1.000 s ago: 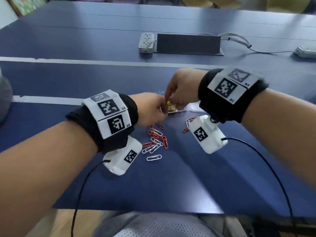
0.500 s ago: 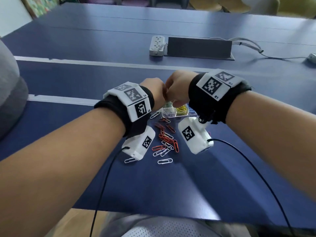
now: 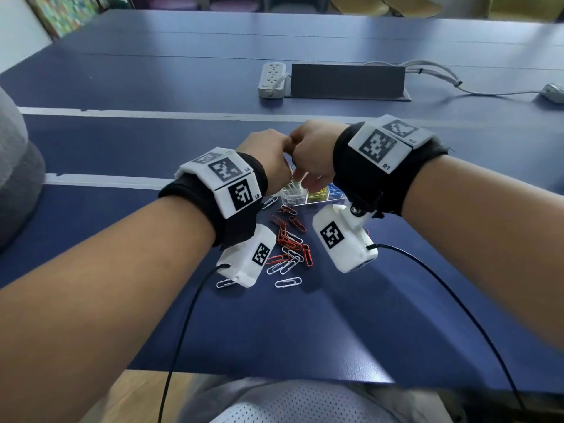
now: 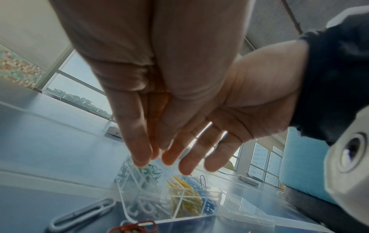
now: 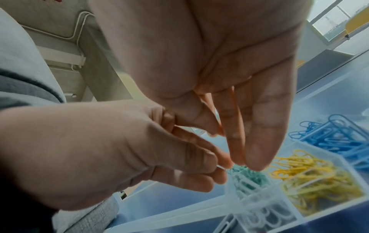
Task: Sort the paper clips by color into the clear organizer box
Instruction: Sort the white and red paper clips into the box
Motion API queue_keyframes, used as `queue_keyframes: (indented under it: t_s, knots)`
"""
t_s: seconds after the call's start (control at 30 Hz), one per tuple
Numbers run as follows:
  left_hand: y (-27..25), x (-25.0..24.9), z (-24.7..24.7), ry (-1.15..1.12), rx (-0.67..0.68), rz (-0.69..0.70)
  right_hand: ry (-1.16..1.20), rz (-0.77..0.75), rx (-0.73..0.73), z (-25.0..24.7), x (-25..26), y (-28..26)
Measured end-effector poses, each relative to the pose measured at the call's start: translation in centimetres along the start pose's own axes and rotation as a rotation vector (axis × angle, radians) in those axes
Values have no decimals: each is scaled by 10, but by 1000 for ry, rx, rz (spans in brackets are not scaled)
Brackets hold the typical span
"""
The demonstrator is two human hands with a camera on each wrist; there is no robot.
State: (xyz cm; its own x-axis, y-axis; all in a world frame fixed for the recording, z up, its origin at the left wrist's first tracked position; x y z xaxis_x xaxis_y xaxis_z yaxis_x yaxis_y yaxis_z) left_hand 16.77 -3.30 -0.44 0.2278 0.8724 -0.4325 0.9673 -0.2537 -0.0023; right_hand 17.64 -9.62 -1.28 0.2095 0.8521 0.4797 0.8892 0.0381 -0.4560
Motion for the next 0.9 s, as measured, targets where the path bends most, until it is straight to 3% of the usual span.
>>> queue_keyframes:
  t_s: [0.17,0.3,0.43,0.9]
  knots:
    - [-2,8,2,-118,-27,7,-53,-18,-39,-11,-11,-6]
    - [-7,16,1,-26,-13,53,-322,-48,-139,-25,-30,-14]
    - [-13,32,3,72,26,26,-568,1,-123,-14,-57,-13]
    - [-20,13,23,134,126,150,-548,-63,-159,7,-62,-7]
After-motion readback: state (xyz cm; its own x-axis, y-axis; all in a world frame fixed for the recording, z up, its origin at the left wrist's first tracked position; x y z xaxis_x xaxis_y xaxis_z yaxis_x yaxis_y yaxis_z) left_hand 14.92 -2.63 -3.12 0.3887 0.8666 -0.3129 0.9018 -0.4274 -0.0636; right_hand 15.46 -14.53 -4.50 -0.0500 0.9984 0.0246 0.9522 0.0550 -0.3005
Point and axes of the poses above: each hand's wrist, its own y-axis towards the middle knuckle, its own z-axis out of the palm, x = y × z, the point moved 10 cm from there along y, towards the middle knuckle, and after that the axes turned 11 degrees about z, right-handed, at the moved point
